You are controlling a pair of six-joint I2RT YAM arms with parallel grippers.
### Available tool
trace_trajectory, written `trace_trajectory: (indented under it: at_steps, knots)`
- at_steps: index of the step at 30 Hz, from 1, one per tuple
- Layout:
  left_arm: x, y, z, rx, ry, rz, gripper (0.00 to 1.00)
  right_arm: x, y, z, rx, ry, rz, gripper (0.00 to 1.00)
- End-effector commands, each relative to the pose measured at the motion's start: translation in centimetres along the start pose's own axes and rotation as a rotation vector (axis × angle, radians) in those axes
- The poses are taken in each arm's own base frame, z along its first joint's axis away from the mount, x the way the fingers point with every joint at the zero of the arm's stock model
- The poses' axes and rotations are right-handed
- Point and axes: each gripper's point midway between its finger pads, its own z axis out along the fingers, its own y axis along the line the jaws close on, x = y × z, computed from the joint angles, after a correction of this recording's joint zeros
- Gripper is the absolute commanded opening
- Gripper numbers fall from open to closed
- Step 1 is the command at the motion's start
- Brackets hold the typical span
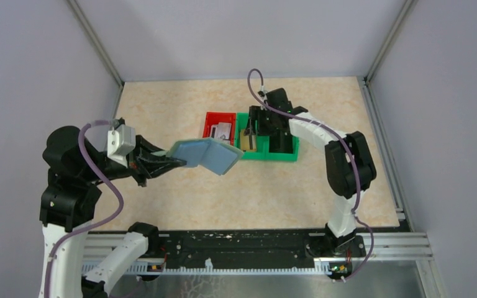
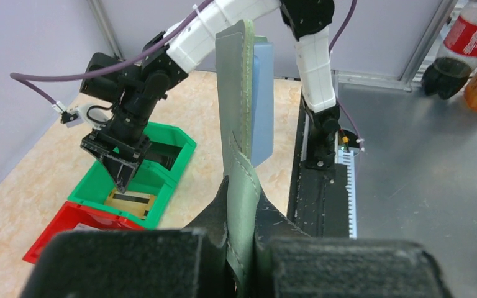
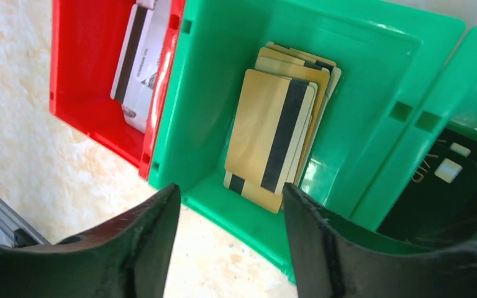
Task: Take the credit cards out of the card holder
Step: Place the credit card in the storage box, then place the card holder at the center of the board.
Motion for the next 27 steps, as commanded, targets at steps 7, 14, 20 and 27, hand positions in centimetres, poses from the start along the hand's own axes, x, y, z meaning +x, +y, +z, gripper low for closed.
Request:
trace_trajectory:
  at_steps: [7, 14, 20, 27]
  knots:
    - [1.3, -0.2, -0.9, -0.017, -0.045, 0.466, 0.00, -6.2, 10.1, -16.2, -0.277, -0.399, -0.142, 0.83]
    - [10.2, 3.1, -0.1, 0.035, 0.222, 0.276, 0.12, -2.3, 9.6, -20.9, -0.279, -0.469, -0.166, 0.99]
    - [18.2, 4.5, 0.6, 0.124, 0.383, 0.056, 0.23, 1.3, 6.2, -19.9, -0.188, -0.451, -0.106, 0.99]
    - [27.2, 6.7, 1.6, 0.229, 0.620, -0.015, 0.21, 3.1, 3.2, -19.0, -0.116, -0.429, -0.030, 0.99]
